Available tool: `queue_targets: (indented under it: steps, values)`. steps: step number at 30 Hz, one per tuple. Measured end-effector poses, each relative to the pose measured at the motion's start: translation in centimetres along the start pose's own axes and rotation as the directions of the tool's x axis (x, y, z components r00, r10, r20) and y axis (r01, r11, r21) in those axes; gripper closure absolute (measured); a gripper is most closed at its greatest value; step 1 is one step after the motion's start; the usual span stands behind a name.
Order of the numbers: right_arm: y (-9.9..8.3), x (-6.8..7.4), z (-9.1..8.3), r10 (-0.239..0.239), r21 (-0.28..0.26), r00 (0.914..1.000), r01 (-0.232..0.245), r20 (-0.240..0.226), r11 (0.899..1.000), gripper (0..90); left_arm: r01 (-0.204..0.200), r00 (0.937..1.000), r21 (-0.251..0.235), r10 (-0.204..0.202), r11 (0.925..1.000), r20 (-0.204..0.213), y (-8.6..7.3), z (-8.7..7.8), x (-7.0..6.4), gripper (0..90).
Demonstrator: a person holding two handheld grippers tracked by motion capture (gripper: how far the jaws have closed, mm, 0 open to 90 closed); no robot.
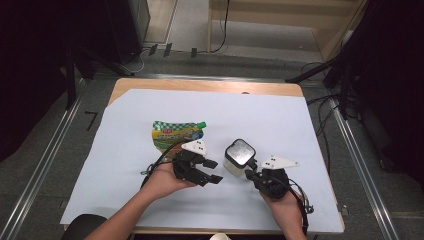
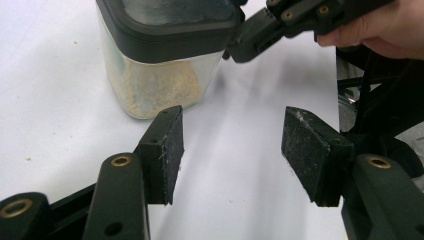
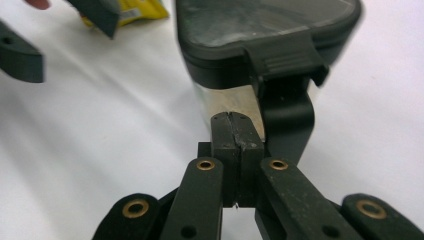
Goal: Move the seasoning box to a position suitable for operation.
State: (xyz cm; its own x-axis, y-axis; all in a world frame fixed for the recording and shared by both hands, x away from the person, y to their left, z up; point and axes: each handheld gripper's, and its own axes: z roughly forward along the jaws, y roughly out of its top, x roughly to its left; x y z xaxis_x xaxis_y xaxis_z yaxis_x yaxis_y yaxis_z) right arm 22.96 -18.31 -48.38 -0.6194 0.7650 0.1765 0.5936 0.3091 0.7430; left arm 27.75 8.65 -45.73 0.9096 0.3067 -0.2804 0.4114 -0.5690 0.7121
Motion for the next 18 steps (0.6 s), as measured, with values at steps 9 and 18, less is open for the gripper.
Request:
queue_targets:
  steps: [9,18]
  values:
    - [-0.1,-2.1,-0.4,0.049,0.006,0.9983,-0.049,0.030,0.999,90.0,-0.007,1.0000,0.010,0.007,0.9999,-0.003,0.0,0.1,0.0,42.7]
    - [0.1,-4.3,-0.6,0.081,0.010,0.9957,-0.081,0.046,0.997,90.0,-0.017,0.9996,0.003,0.017,0.9999,-0.022,0.2,0.9,-0.1,41.0]
